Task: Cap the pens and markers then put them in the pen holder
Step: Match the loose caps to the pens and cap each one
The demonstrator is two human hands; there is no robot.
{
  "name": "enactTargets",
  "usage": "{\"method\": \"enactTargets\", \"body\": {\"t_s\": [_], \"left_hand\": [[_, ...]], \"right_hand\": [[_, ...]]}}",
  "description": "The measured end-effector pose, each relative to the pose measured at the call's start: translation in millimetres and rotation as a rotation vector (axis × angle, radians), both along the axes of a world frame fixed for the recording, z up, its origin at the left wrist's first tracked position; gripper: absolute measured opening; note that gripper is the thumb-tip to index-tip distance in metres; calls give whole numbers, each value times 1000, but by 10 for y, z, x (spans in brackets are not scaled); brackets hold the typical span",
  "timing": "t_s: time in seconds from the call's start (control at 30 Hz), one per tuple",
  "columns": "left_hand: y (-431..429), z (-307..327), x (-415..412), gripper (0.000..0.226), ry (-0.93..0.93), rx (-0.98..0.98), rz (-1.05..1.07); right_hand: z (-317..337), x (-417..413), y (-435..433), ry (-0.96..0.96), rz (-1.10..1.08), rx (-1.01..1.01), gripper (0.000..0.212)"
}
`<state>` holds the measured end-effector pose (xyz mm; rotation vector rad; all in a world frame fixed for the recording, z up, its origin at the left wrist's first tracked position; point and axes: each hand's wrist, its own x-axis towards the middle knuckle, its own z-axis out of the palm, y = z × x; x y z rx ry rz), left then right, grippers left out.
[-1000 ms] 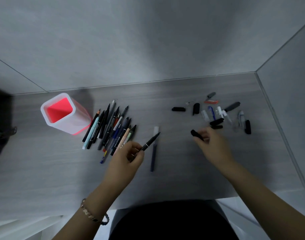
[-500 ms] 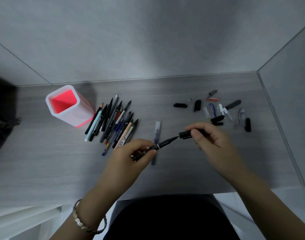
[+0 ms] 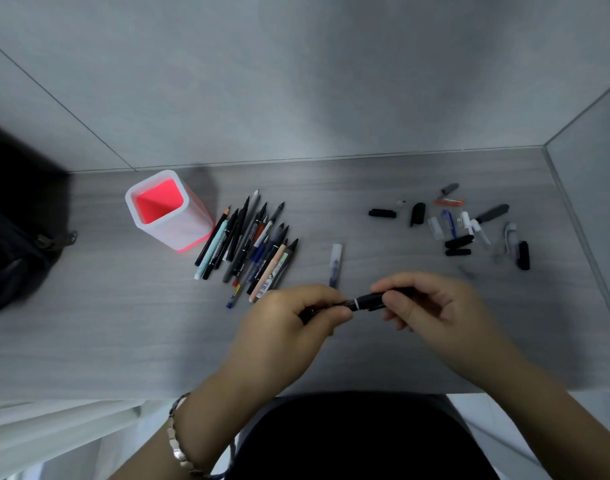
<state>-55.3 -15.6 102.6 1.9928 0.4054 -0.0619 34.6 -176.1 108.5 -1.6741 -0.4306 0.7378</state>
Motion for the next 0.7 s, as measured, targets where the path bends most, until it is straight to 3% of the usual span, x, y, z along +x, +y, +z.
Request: {"method": "enactTargets", "body": {"t_s": [0.07,0.13,0.2,0.3,0.4,0.53,0.7], "left_hand": [[29,39,18,14,113,-261,19],[42,75,15,16,352,-618,2],[21,14,-11,13,487,-686,-41],[11,-287,17,11,405,-220,-97],[96,-621,78,13,291,130,53],[162,-941,157,15,276,340,246],[154,-1096,246,19,288,677,90]], "right_hand": [[46,-16,-15,1,14,28,33],[41,-6,-32,3,63,-7,35],[-68,13,-22,8,130,-100,31],[-384,46,43,94,103,-215,19],[-707,87,75,116,-5,-303,29],[-870,165,-24,114,-114,-369,20],[-886,175,-202,94,-149,-396,15]]}}
